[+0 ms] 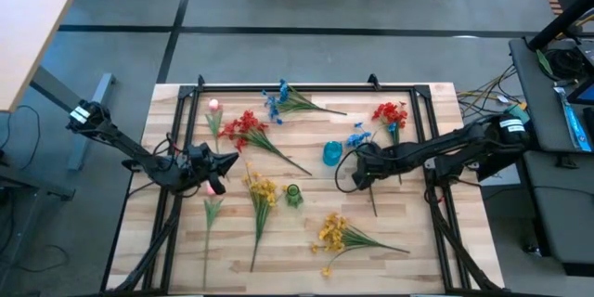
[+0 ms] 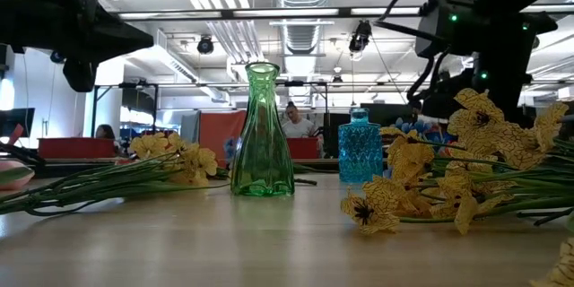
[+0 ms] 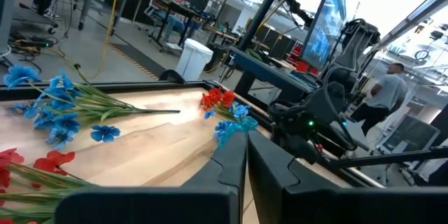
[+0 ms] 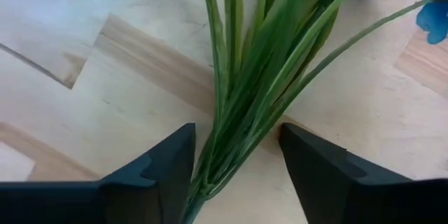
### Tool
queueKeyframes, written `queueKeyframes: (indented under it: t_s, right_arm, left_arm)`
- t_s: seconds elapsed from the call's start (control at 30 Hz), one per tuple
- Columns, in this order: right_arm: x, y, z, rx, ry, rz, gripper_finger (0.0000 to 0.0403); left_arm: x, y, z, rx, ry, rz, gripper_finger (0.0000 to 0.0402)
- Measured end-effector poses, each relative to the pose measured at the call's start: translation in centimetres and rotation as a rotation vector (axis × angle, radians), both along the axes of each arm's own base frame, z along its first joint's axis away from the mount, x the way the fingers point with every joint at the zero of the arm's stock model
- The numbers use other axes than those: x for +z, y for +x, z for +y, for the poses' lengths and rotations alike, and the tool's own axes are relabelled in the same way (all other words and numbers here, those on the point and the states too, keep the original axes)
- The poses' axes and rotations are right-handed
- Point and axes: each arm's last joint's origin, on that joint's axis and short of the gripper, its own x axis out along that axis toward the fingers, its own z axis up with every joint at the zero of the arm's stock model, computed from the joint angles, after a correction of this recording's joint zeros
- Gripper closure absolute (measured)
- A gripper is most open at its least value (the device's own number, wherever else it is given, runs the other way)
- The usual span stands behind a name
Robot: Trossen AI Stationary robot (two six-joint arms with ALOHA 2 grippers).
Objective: Sort flowers into vase by color
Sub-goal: Put the bottom blue flowers into the blue flower vase
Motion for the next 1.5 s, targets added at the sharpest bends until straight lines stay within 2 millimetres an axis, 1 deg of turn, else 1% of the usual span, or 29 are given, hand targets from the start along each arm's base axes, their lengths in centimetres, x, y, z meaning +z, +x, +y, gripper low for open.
queueKeyframes:
  t_s: [0.1,0.3,0.33,0.47,0.6,0.7,0.8,0.9,1.0,1.1,1.2,1.3,1.37,1.43,1.5]
  right_arm:
    - [0.0,-0.1,0.0,-0.016,-0.012,0.005,0.0250]
    - [0.5,-0.4,-0.1,-0.049,-0.020,-0.019,0.0367]
    - [0.7,-0.5,-0.1,-0.057,-0.023,-0.027,0.0379]
    - [1.9,-0.9,-0.2,-0.086,-0.042,-0.084,0.0381]
    - [3.7,-1.6,-0.4,-0.100,-0.084,-0.167,0.0380]
    - [5.4,-2.4,-0.7,-0.115,-0.175,-0.251,0.0380]
    - [7.1,-3.1,-1.0,-0.108,-0.308,-0.347,0.0380]
    - [9.2,-3.1,-1.2,-0.078,-0.425,-0.499,0.0380]
    - [11.4,-2.8,-1.3,-0.003,-0.521,-0.685,0.0380]
    - [12.8,-2.7,-1.3,0.078,-0.653,-0.826,0.0381]
    - [12.9,-2.7,-1.3,0.112,-0.775,-1.022,0.0381]
    - [12.0,-3.1,-1.1,0.194,-0.885,-1.196,0.0381]
    - [11.4,-3.5,-1.0,0.212,-0.935,-1.310,0.0381]
    - [10.7,-3.9,-0.9,0.205,-0.979,-1.379,0.0381]
    - [10.1,-3.9,-1.0,0.203,-1.008,-1.395,0.0381]
  left_arm:
    - [0.0,0.0,0.0,0.000,-0.001,-0.001,0.0402]
    - [0.0,0.0,0.0,0.000,-0.001,-0.002,0.0402]
    - [0.0,0.0,0.0,0.000,-0.001,-0.002,0.0402]
    - [0.0,0.0,0.0,0.000,0.000,-0.002,0.0402]
    - [0.0,0.0,0.0,0.000,0.000,-0.002,0.0402]
    - [0.0,0.0,0.0,0.000,-0.002,-0.004,0.0402]
    - [0.1,0.0,0.0,0.000,-0.005,-0.008,0.0402]
    - [0.1,0.0,0.0,0.002,-0.011,-0.016,0.0402]
    - [0.1,0.0,0.0,0.008,-0.015,-0.018,0.0402]
    - [0.1,0.0,0.1,0.030,-0.023,-0.020,0.0402]
    - [0.1,0.0,0.1,0.050,-0.033,-0.025,0.0402]
    - [0.1,-0.1,0.1,0.053,-0.034,-0.025,0.0402]
    - [0.1,-0.1,0.2,0.054,-0.034,-0.025,0.0402]
    - [0.1,0.0,0.2,0.055,-0.034,-0.025,0.0402]
    - [0.1,-0.1,0.2,0.058,-0.034,-0.025,0.0402]
